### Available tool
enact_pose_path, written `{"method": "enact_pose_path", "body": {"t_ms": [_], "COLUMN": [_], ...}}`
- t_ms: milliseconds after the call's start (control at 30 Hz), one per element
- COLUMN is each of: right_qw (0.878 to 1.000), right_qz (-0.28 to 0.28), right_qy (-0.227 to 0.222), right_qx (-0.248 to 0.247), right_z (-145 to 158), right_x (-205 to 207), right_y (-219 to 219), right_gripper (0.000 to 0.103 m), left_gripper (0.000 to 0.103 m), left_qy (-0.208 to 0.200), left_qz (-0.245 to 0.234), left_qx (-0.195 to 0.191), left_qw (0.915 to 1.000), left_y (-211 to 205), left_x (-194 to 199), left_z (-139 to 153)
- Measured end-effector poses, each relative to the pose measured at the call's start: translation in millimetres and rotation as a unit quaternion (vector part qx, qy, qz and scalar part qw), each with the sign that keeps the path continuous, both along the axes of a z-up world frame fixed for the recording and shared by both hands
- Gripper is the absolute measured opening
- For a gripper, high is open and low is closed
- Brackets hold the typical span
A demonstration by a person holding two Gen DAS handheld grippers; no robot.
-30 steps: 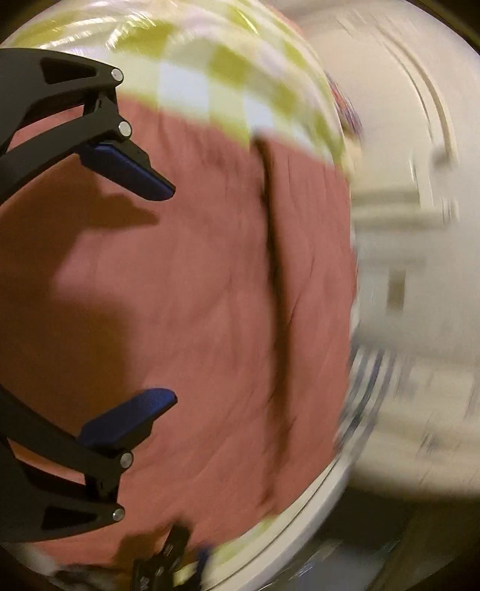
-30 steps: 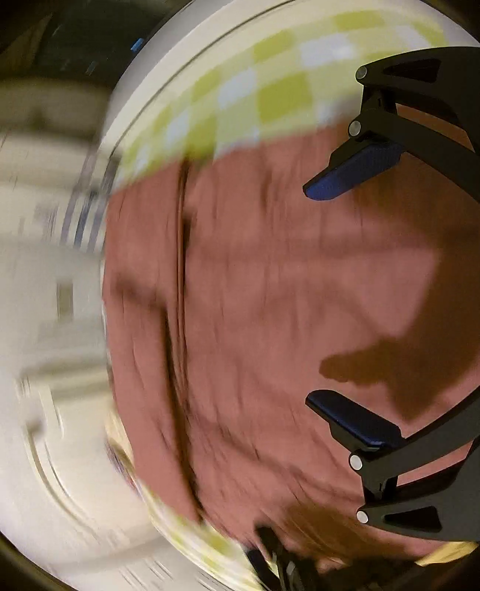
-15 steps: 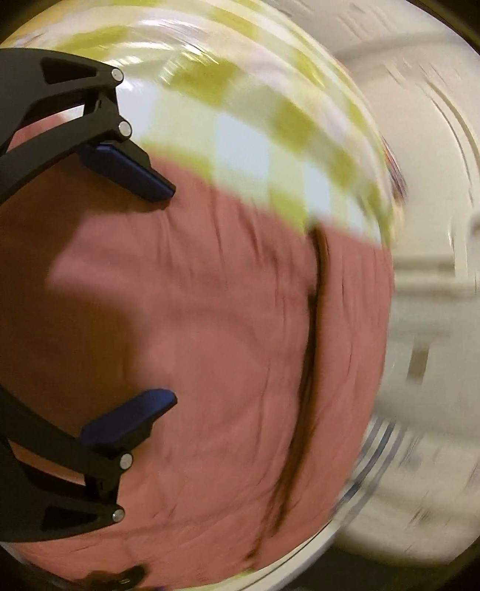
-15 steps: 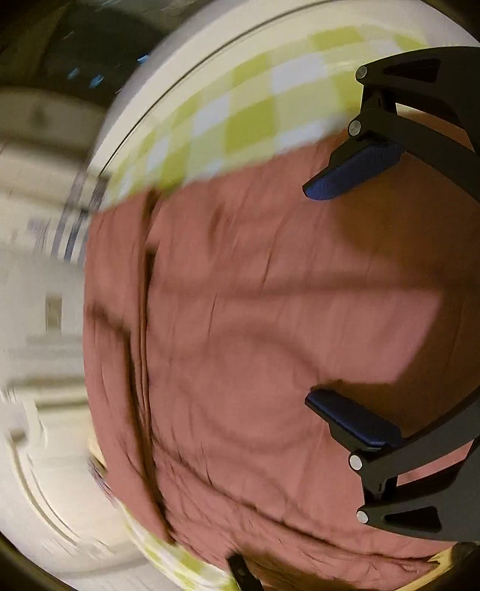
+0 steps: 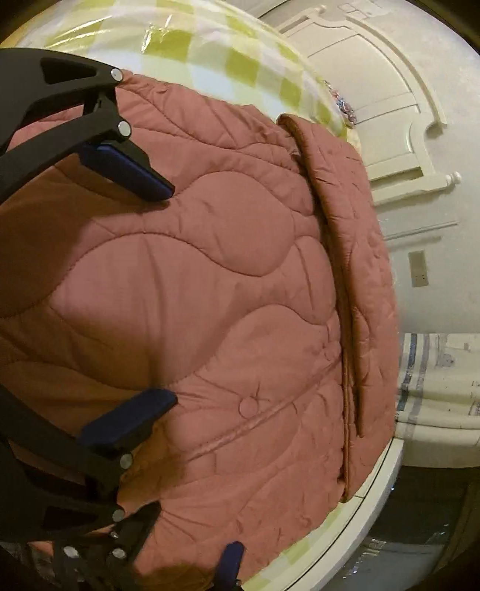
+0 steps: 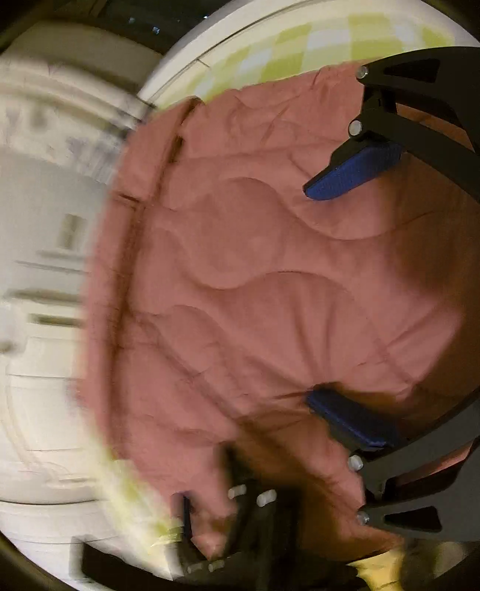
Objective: Fold large clothes
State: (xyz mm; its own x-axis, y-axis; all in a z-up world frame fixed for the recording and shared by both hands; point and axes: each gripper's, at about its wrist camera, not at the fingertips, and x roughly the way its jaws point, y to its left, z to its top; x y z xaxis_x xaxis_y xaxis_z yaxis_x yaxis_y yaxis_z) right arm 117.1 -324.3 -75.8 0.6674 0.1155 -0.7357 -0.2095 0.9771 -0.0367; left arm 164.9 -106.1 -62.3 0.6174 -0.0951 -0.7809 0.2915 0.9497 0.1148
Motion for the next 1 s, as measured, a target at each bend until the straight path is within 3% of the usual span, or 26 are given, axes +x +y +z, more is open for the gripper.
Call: {"method": "enact_pose_path", "body": {"t_ms": [100,167,267,367,467,533,600,667,700,767,833,900,1000], "right_qw": [1.0,1.0,0.999,0.994,0.99,0.99,0.99,0.993,0.995,0.999,0.999,0.999,0.999], "right_qz": [0.005,0.0,-0.044,-0.105,-0.128,-0.132,-0.133,-0.098,-0.073,-0.016,0.021,0.017,0.018], "right_qy": [0.005,0.006,-0.006,0.001,-0.002,-0.001,-0.005,-0.018,-0.027,-0.036,-0.028,-0.043,-0.022], "right_qx": [0.012,0.003,0.0,0.023,0.055,0.039,0.038,0.057,0.055,0.033,-0.006,0.0,0.027], "right_z": [-2,2,6,0,-6,-4,3,9,12,12,1,-4,-4], "right_x": [5,6,-1,-7,-18,-20,-23,-28,-32,-40,-43,-44,-38], "right_y": [-10,-15,-43,-81,-103,-97,-86,-69,-55,-26,-1,2,-10], "right_gripper": [0.098,0.098,0.098,0.098,0.098,0.098,0.098,0.098,0.098,0.098,0.098,0.098,0.098], "left_gripper": [0.101,0.101,0.101,0.101,0.101,0.101,0.101,0.101,0.101,0.101,0.101,0.101,0.101], "left_qy": [0.024,0.024,0.012,0.0,-0.002,0.0,-0.006,-0.015,-0.02,-0.029,-0.036,-0.064,-0.032], "left_qz": [0.014,0.025,0.058,0.118,0.161,0.171,0.154,0.102,0.072,0.022,-0.001,0.007,0.004], "left_qx": [-0.041,-0.047,-0.061,-0.074,-0.118,-0.102,-0.098,-0.115,-0.104,-0.061,0.012,0.004,-0.037], "left_qw": [0.9988,0.9983,0.9963,0.9903,0.9799,0.9799,0.9832,0.988,0.9918,0.9975,0.9993,0.998,0.9988], "left_y": [15,24,47,84,118,117,103,83,65,34,6,5,24], "left_x": [6,5,-5,-9,-15,-17,-26,-37,-42,-52,-58,-64,-56], "left_z": [0,1,4,4,5,7,13,18,20,16,0,-2,-2]}}
